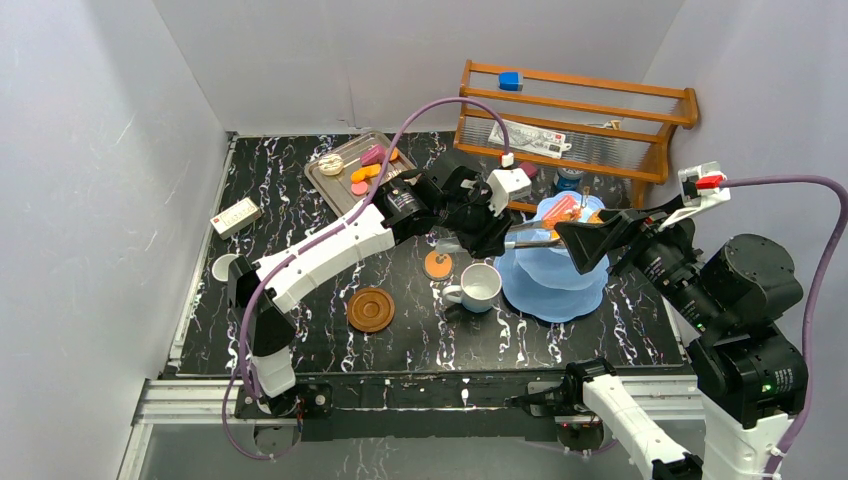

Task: Serve the afternoon tea
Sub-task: Place the desert on the desert table.

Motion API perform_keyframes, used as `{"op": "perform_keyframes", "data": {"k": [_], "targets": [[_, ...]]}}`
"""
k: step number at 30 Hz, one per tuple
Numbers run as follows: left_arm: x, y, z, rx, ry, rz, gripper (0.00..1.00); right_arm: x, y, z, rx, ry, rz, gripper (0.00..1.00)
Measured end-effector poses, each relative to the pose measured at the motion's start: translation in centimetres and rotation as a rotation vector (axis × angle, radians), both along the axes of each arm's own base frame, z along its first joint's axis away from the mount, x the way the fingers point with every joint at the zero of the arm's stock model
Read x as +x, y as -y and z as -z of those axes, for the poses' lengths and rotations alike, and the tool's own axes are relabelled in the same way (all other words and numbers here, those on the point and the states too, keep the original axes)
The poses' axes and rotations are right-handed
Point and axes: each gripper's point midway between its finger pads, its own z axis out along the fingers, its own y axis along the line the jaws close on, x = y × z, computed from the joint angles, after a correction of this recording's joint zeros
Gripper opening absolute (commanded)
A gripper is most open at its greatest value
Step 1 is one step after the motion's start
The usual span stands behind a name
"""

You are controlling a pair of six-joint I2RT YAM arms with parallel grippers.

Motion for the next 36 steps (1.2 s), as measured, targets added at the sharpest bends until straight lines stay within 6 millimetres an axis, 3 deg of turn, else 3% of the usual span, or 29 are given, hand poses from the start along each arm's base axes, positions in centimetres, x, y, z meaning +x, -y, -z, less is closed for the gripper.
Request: {"op": "perform_keyframes", "data": {"k": [6,19,30,36], "targets": [[0.0,0.0,0.0,0.0,0.003,-0.002,0.44,0.1,0.1,-0.1,-0.001,0.004,0.003,0.99],[-0.2,-0.3,-0.4,-0.007,-0.002,-0.011,0.37,0.2,0.1,0.1,-0.004,0.001,0.007,0.99],[-1.3,-3.5,-2.0,-0.031,0.018,-0.083,0.36,0.2,0.1,0.1,-0.002,0.0,0.006,0.99],[-0.9,-5.7,-1.3,0.0,0.036,-0.183,0.37,0.1,0.0,0.1,-0.002,-0.001,0.001,0.99]]}}
